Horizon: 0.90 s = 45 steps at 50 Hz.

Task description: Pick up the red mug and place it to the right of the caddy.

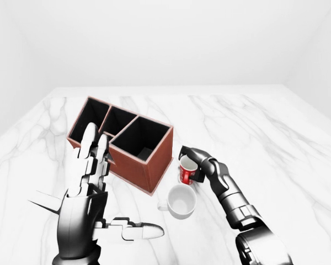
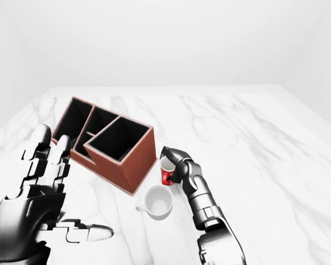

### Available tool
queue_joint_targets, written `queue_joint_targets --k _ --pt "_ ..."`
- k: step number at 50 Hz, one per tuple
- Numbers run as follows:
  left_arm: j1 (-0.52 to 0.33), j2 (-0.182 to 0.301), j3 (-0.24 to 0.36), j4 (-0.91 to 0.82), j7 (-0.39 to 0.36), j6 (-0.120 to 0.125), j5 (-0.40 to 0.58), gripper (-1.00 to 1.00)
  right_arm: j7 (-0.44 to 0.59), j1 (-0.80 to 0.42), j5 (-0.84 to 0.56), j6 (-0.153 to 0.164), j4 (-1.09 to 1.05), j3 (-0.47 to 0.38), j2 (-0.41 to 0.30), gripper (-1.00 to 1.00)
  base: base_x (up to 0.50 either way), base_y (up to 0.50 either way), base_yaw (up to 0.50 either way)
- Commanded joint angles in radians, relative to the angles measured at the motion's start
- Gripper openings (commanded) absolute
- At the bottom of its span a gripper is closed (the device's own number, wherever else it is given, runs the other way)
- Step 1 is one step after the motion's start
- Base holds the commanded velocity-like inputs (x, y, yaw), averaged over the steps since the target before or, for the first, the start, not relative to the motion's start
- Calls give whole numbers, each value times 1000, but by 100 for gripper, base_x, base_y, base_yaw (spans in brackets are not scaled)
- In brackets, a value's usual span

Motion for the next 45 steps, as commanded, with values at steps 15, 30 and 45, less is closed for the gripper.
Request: queue_joint_targets --k 15,30,45 --pt "3 -4 6 0 -6 0 -4 100 -101 -30 -58 0 152 -2 -3 -100 0 0 0" --pt "9 -2 2 0 -3 0 -4 100 -145 -29 -53 0 212 3 -2 -100 0 0 0" --pt "7 -1 3 0 -4 0 -5 100 -194 -49 -46 0 298 7 -1 -100 0 0 0"
